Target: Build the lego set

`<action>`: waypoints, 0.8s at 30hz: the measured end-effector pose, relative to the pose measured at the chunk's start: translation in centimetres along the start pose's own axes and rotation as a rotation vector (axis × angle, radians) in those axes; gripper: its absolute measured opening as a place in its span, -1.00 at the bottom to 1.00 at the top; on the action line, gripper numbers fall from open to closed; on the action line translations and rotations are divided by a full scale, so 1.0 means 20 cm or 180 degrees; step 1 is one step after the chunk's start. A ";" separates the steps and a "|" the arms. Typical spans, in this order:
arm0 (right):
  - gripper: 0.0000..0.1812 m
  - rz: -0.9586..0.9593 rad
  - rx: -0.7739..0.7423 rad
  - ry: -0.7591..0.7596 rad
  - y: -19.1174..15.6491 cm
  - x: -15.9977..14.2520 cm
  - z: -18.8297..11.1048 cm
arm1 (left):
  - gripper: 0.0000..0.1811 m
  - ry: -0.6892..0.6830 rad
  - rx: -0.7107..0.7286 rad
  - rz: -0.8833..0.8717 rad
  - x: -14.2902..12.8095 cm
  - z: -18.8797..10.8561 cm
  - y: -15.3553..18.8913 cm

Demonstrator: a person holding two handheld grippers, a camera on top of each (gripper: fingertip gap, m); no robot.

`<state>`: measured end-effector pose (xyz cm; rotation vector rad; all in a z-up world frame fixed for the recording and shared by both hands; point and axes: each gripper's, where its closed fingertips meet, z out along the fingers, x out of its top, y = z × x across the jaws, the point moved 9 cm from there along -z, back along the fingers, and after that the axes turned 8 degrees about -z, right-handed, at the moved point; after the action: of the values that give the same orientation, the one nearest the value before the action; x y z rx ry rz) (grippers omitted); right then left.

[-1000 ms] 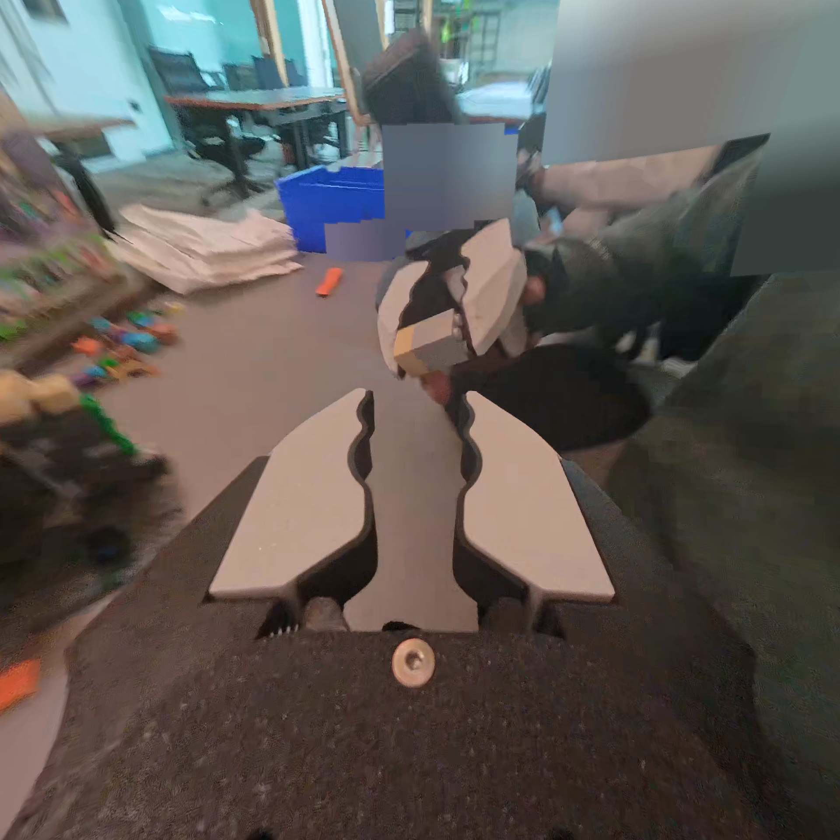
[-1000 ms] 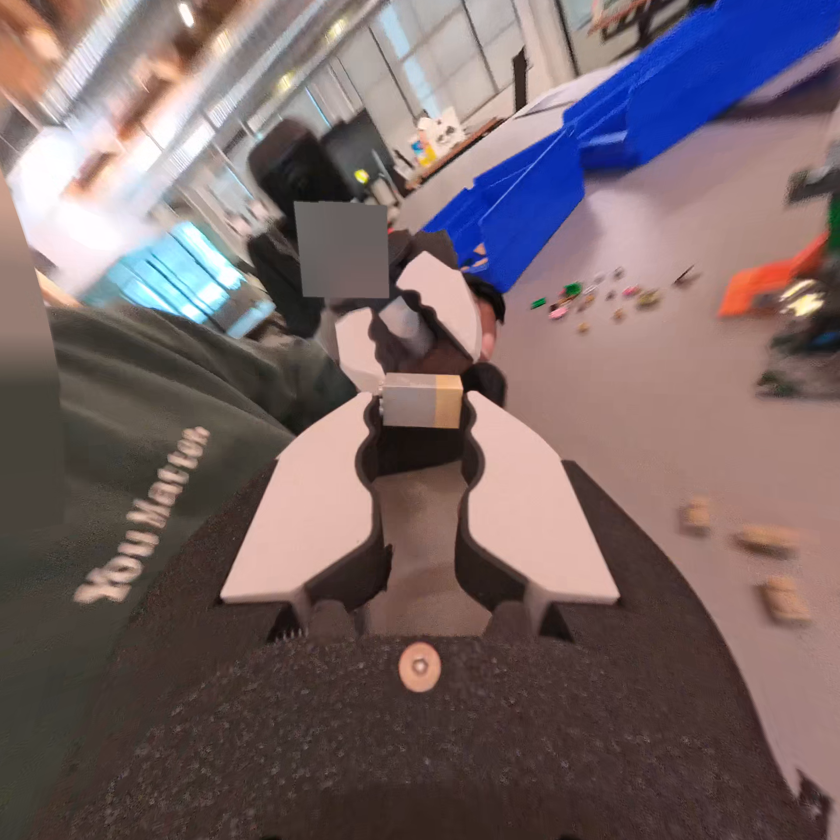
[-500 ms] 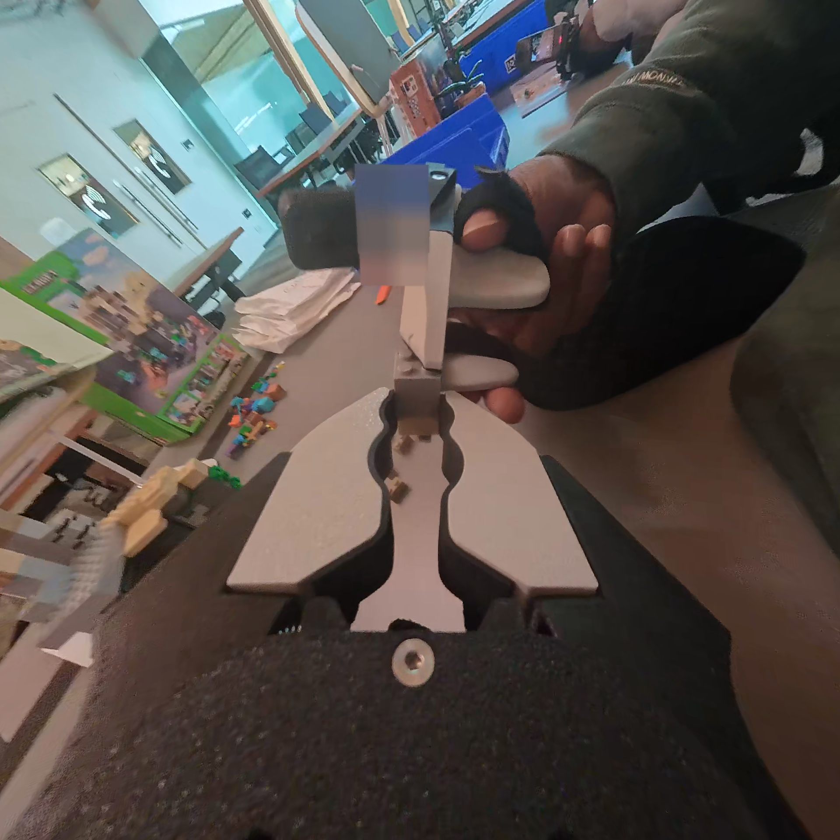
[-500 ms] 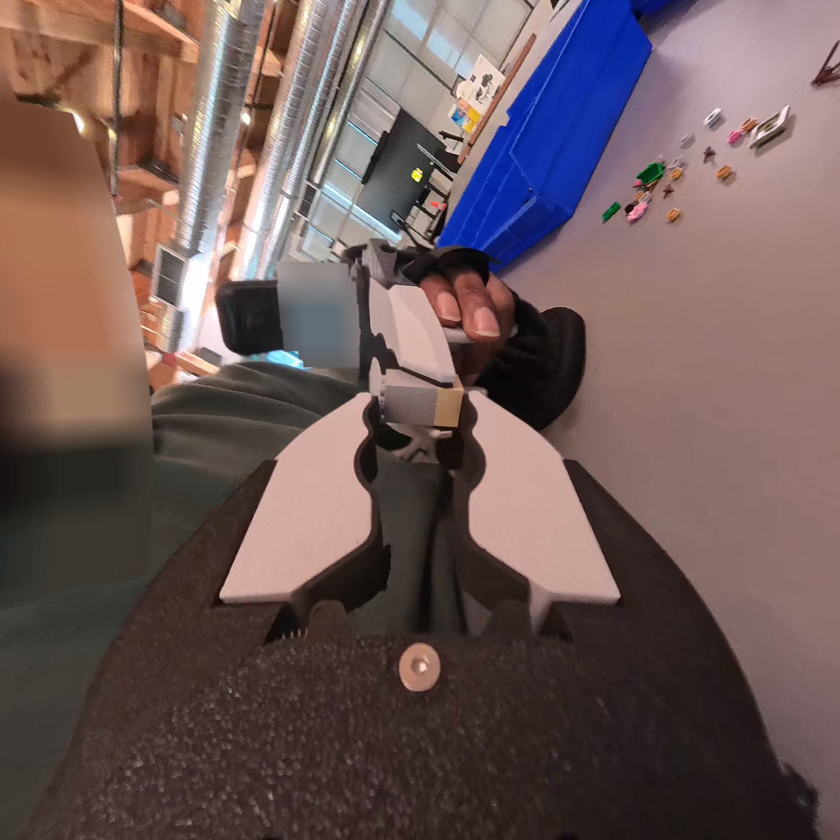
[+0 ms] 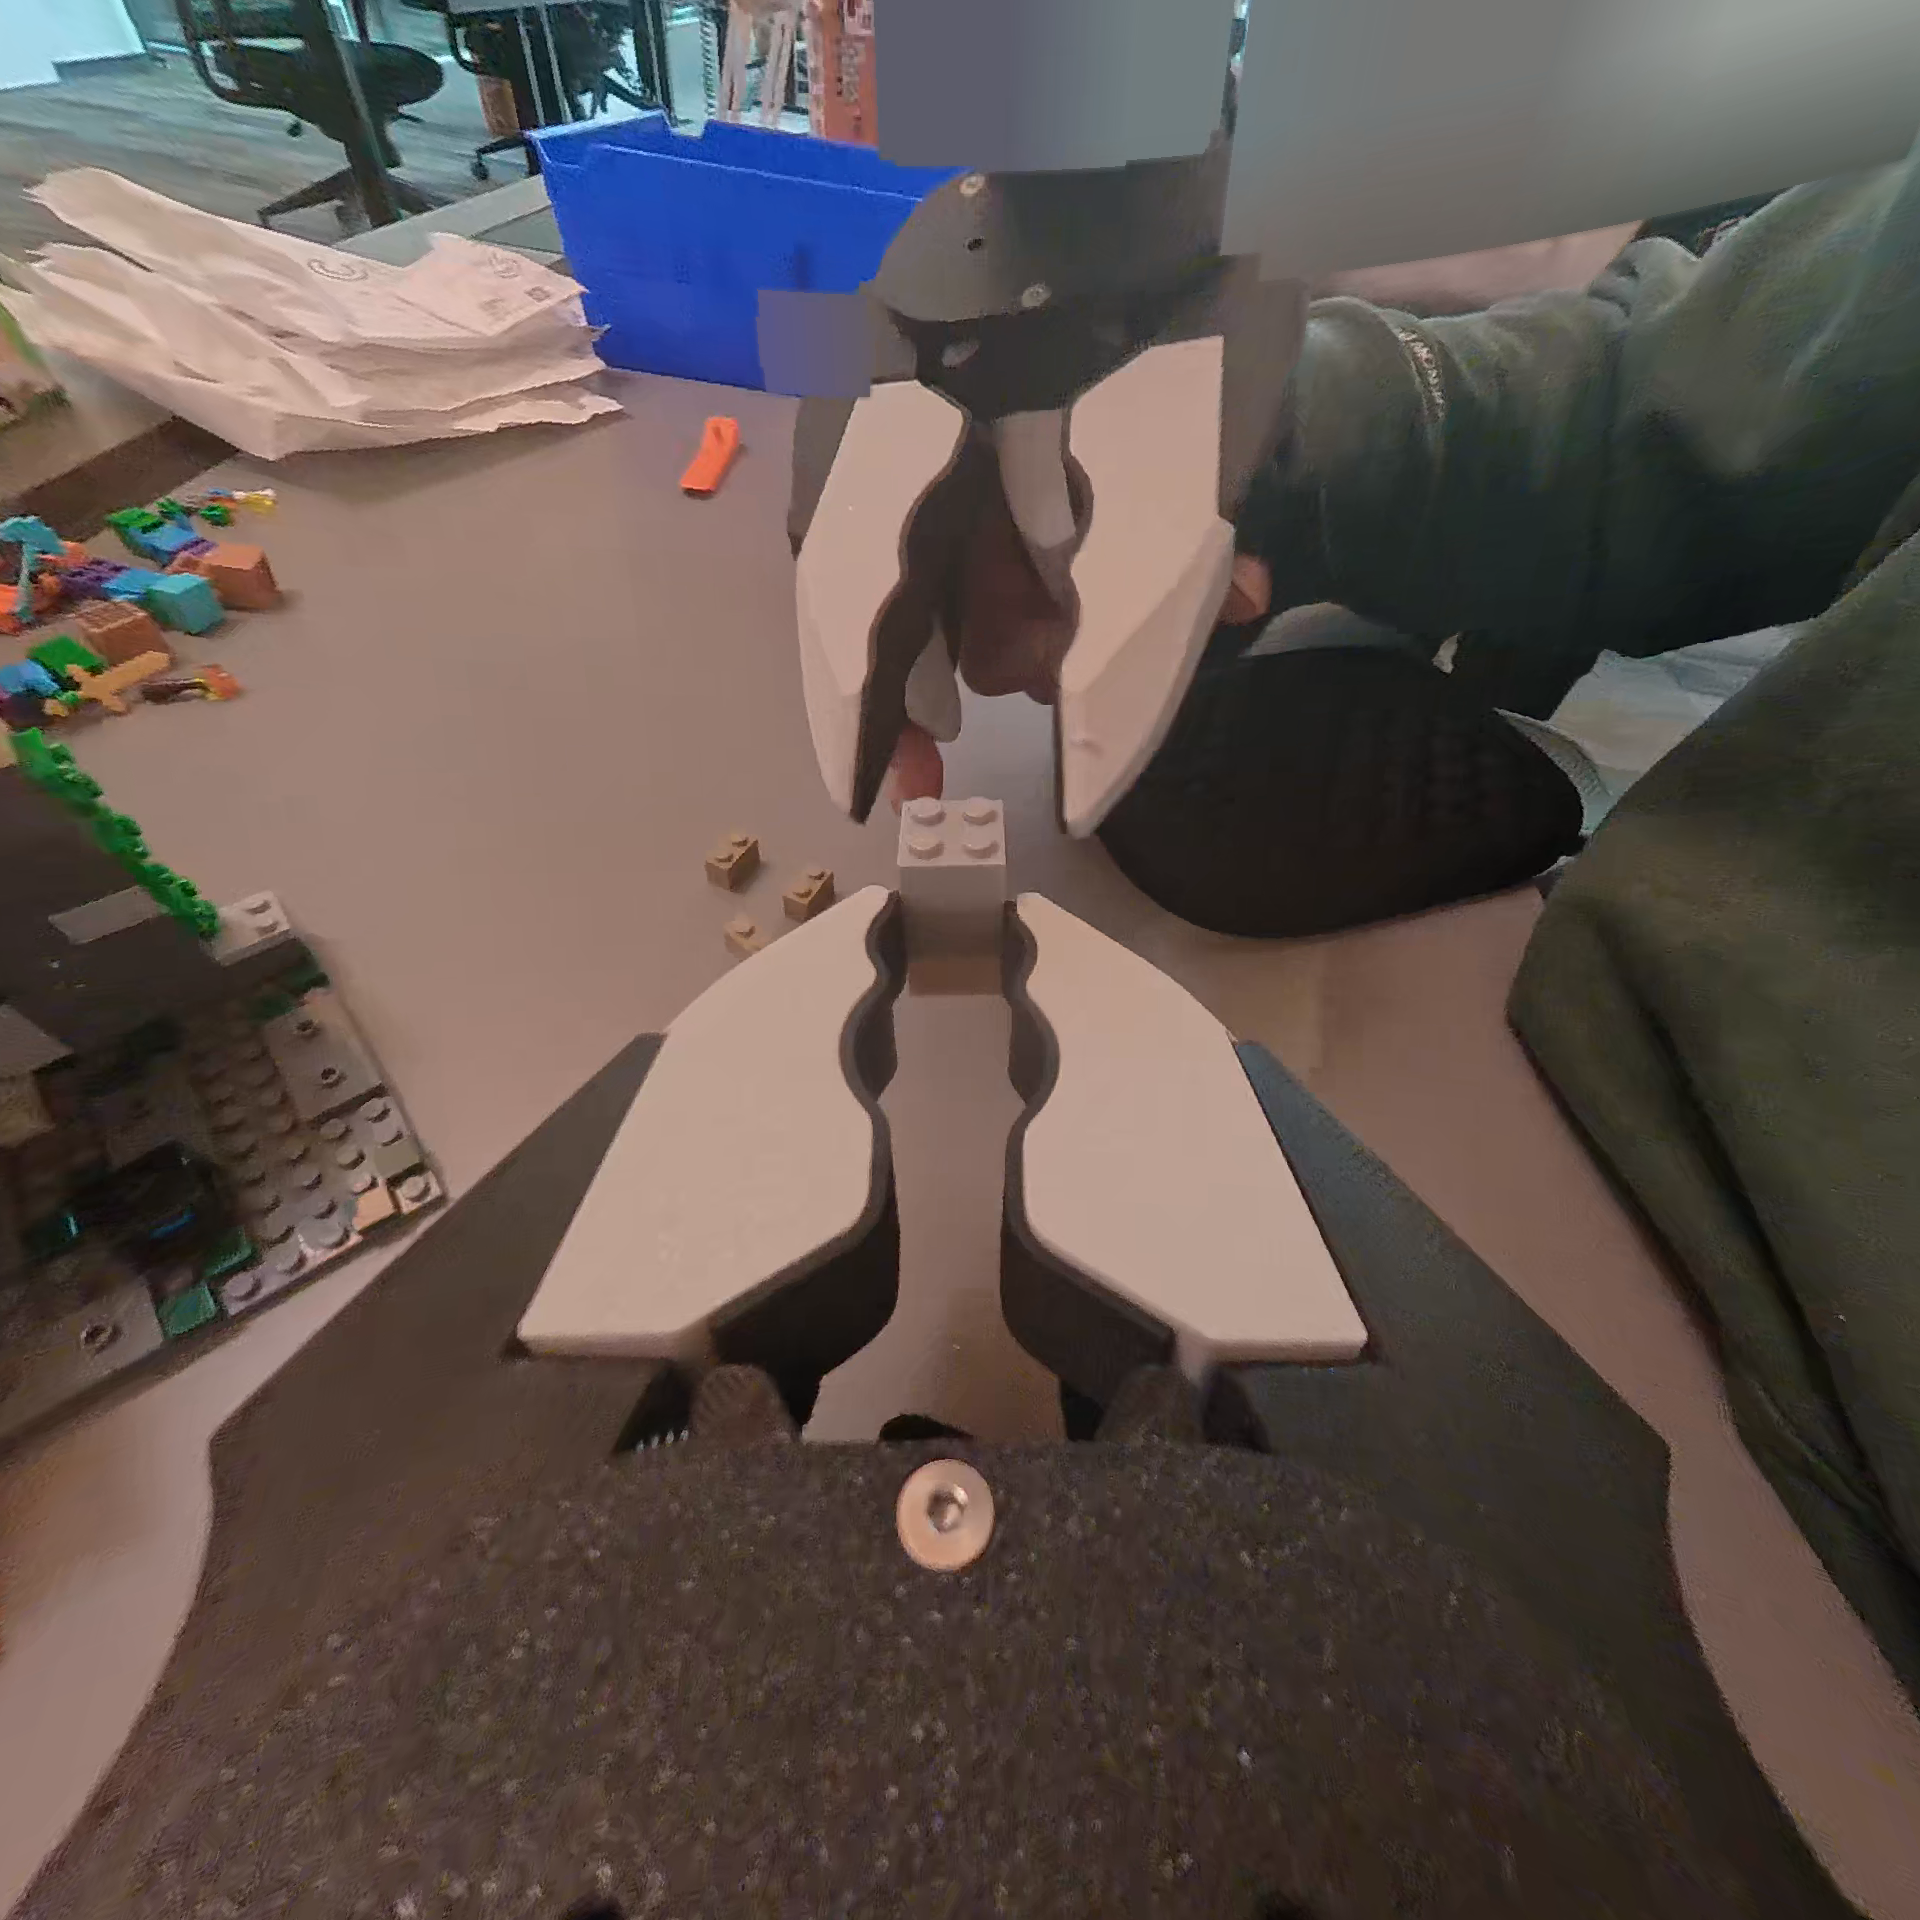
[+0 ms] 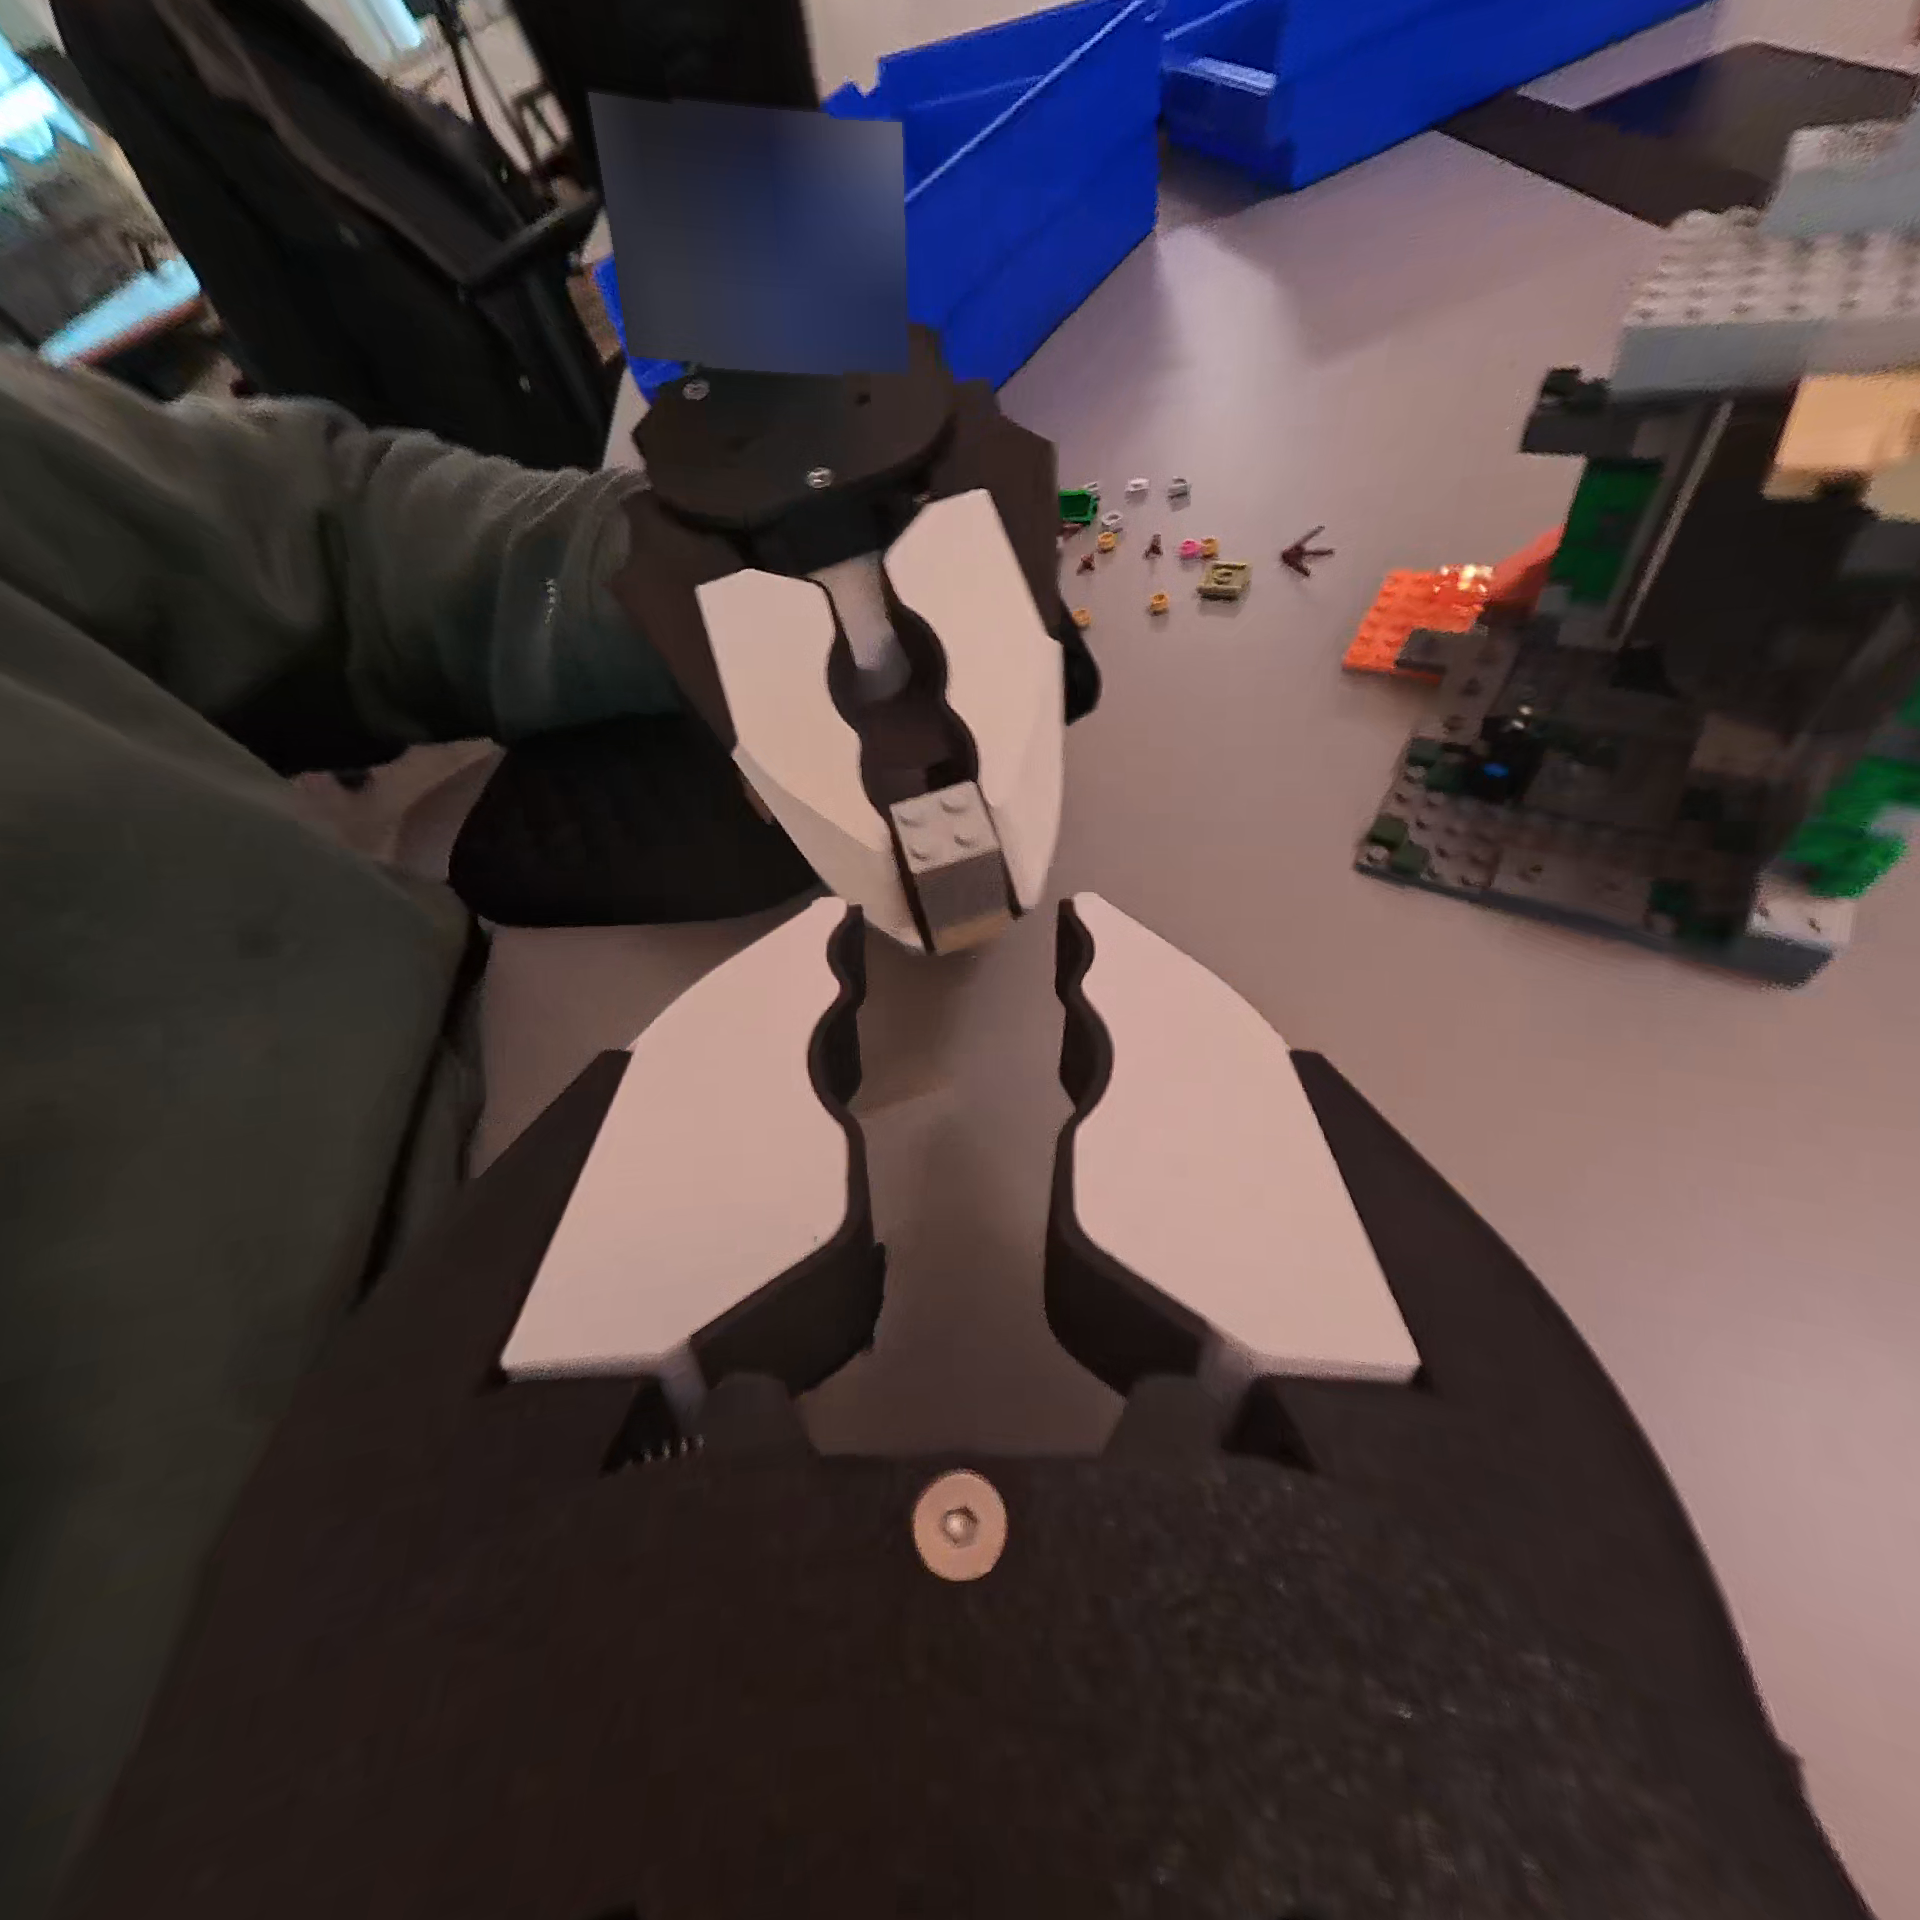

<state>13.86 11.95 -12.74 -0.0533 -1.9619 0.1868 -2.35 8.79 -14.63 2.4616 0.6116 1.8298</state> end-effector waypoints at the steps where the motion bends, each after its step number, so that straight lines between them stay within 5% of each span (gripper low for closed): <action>1: -0.66 -0.0089 0.0019 -0.0037 -0.01 0.01 0.02 | -0.81 -0.0014 -0.0015 0.0007 0.00 0.01 -0.01; 3: -0.82 -0.0282 -0.0043 -0.0144 0.00 0.02 0.04 | -0.82 -0.0037 -0.0059 0.0024 0.01 0.02 -0.01; 14: -0.83 -0.0540 -0.0115 -0.0754 0.07 0.00 0.14 | -0.64 -0.0212 0.0215 0.0138 -0.05 -0.04 -0.08; 24: -0.82 -0.0556 -0.0156 -0.1150 0.05 -0.09 0.26 | -0.76 -0.0276 0.0433 0.0229 -0.11 -0.10 -0.11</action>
<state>9.84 12.25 -16.52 0.1283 -2.3181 0.0336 -5.37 9.78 -16.51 2.6671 0.6725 1.7492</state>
